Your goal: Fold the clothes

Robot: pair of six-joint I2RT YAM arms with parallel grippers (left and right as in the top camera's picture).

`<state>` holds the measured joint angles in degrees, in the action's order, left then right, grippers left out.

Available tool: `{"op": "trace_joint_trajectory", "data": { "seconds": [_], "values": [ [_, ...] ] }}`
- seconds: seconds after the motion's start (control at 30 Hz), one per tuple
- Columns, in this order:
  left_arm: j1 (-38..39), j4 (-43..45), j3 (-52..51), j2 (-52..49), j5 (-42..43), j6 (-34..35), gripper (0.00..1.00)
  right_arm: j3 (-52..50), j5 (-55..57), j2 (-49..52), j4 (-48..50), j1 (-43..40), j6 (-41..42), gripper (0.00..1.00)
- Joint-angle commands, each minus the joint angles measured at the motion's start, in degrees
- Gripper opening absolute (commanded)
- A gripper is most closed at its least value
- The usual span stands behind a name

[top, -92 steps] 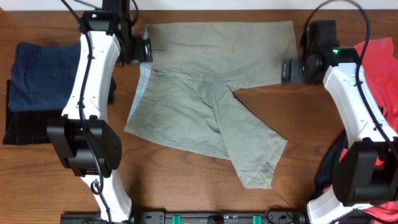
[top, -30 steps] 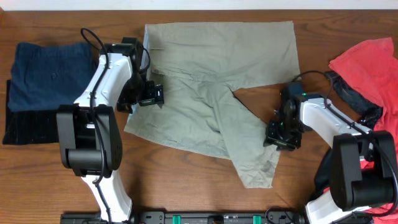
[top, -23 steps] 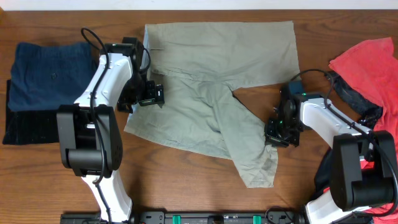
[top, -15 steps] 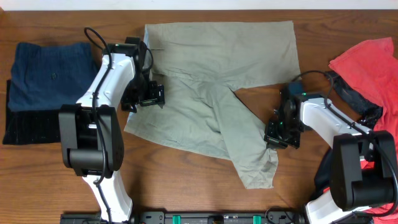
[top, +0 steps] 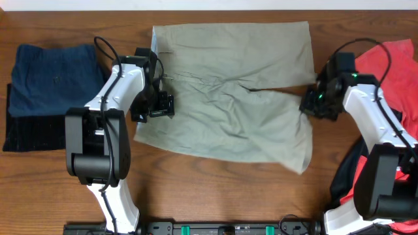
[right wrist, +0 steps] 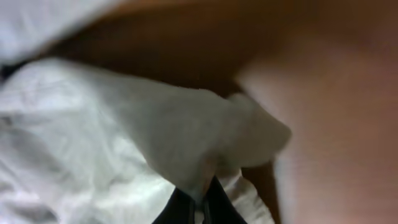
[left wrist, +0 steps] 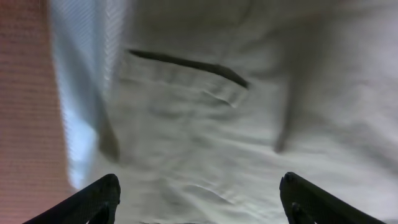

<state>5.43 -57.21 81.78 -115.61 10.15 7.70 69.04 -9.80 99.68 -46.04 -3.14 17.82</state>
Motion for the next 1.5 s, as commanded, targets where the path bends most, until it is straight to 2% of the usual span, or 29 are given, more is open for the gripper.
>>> {"op": "trace_joint_trajectory", "data": {
  "seconds": [0.0,0.07,0.1,0.17,0.23,0.33,0.57,0.67,0.73,0.8,0.9,1.13,1.47],
  "values": [
    [0.2,0.2,-0.7,0.8,-0.1,0.1,0.84,0.9,7.7,-1.1,2.0,-0.6,-1.4,0.08],
    [0.2,0.2,-0.7,0.9,-0.1,0.1,0.84,0.9,11.4,-1.1,1.7,-0.6,-1.4,0.09],
    [0.2,0.2,-0.7,0.9,-0.1,0.1,0.84,0.9,13.2,-1.1,1.4,-0.6,-1.4,0.14],
    [0.1,0.1,-0.5,1.1,-0.1,0.1,0.85,0.9,17.1,-1.1,0.5,-0.7,-1.3,0.31],
    [0.1,0.1,-0.4,1.7,-0.1,0.1,0.87,0.9,20.5,-1.1,-0.2,-1.0,-0.3,0.37],
    [0.1,-0.4,-0.3,3.6,-0.1,0.1,0.89,0.9,20.2,-1.1,-0.7,-2.0,-0.1,0.53],
    [0.1,-5.5,-0.3,9.8,-0.3,0.9,0.90,1.1,11.2,-2.5,-11.3,-2.3,2.1,0.62],
    [-0.5,-7.7,-0.4,11.0,-0.3,6.1,0.90,1.1,11.0,-4.7,-16.7,-2.9,7.1,0.65],
    [-1.2,-8.1,-1.0,11.1,-0.3,8.8,0.83,1.0,10.8,-6.9,-19.0,-3.4,9.1,0.66],
    [-2.3,-7.8,-2.6,11.1,-0.3,12.2,0.81,0.9,10.5,-9.7,-20.5,-3.5,10.1,0.68],
    [-4.3,-5.8,-6.0,11.2,-0.3,15.2,0.81,0.3,7.9,-13.4,-21.8,-3.5,10.4,0.72],
    [-7.4,2.8,-13.4,11.3,-0.3,17.8,0.81,-6.0,-5.0,-17.8,-22.7,-3.3,11.7,0.72],
    [-7.4,10.9,-21.3,11.3,-0.2,25.2,0.79,-16.0,-5.0,-21.3,-20.7,-1.9,18.9,0.72]
  ]
}}
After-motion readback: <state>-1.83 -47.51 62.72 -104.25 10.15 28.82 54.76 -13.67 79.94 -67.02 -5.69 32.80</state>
